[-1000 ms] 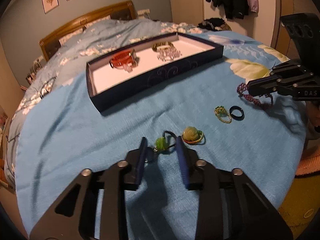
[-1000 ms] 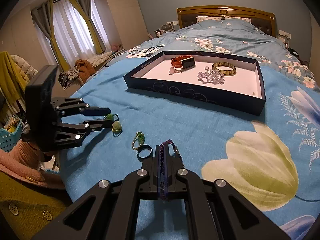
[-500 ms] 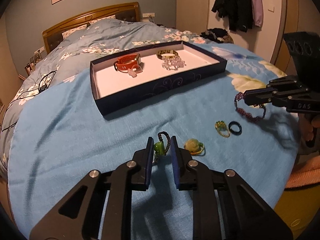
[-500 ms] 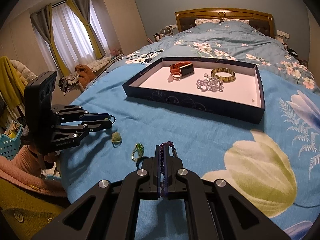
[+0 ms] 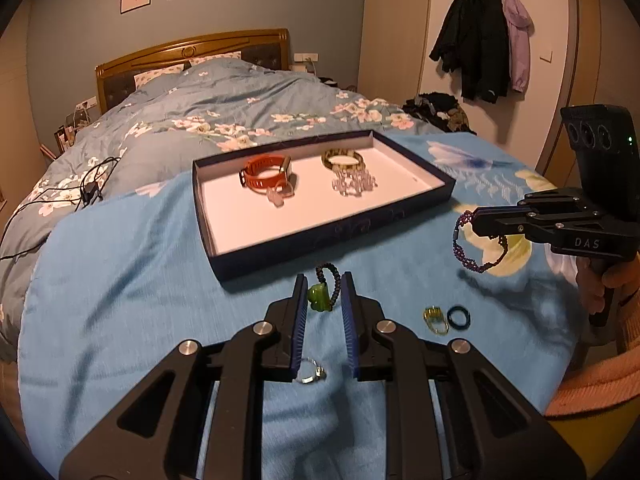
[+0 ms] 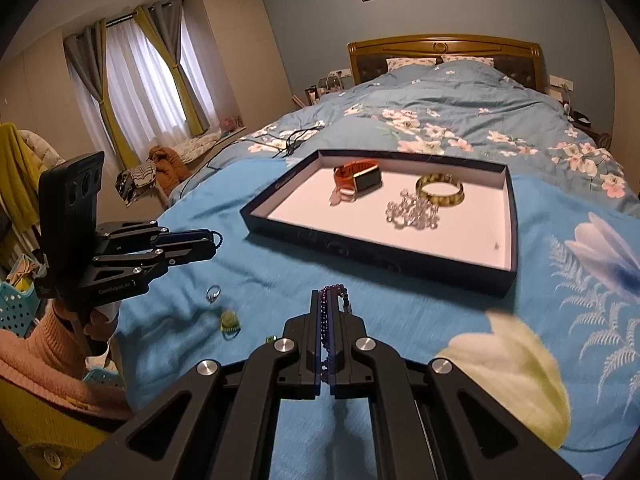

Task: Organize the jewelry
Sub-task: 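Carry the keychain and purple bracelet into the white box and open both tools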

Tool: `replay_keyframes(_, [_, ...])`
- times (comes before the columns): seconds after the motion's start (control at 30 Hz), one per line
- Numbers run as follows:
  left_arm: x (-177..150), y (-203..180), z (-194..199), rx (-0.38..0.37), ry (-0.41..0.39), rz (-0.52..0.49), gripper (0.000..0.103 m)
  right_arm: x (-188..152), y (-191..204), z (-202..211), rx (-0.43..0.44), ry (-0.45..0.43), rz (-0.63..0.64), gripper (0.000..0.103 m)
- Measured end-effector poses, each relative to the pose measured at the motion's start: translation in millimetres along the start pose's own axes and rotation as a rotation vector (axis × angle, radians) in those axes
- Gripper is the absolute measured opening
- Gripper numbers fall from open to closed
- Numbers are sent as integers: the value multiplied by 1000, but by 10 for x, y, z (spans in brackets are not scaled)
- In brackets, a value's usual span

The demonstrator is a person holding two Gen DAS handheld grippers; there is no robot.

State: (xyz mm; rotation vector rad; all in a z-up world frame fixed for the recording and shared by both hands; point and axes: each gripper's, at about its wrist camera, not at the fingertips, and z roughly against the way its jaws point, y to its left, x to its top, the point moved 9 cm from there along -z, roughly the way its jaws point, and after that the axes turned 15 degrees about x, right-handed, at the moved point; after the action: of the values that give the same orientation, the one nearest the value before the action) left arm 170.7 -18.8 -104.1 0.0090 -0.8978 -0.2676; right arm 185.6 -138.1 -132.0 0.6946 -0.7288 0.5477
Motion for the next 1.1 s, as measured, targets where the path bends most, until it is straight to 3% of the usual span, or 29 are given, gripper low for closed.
replay_keyframes(0.67, [483, 129, -220, 3, -35, 55, 17, 606, -333, -23, -22, -80, 5, 1])
replay_keyframes(1.1, [763, 190, -699, 47, 5, 65, 17, 888, -653, -404, -5, -48, -33, 1])
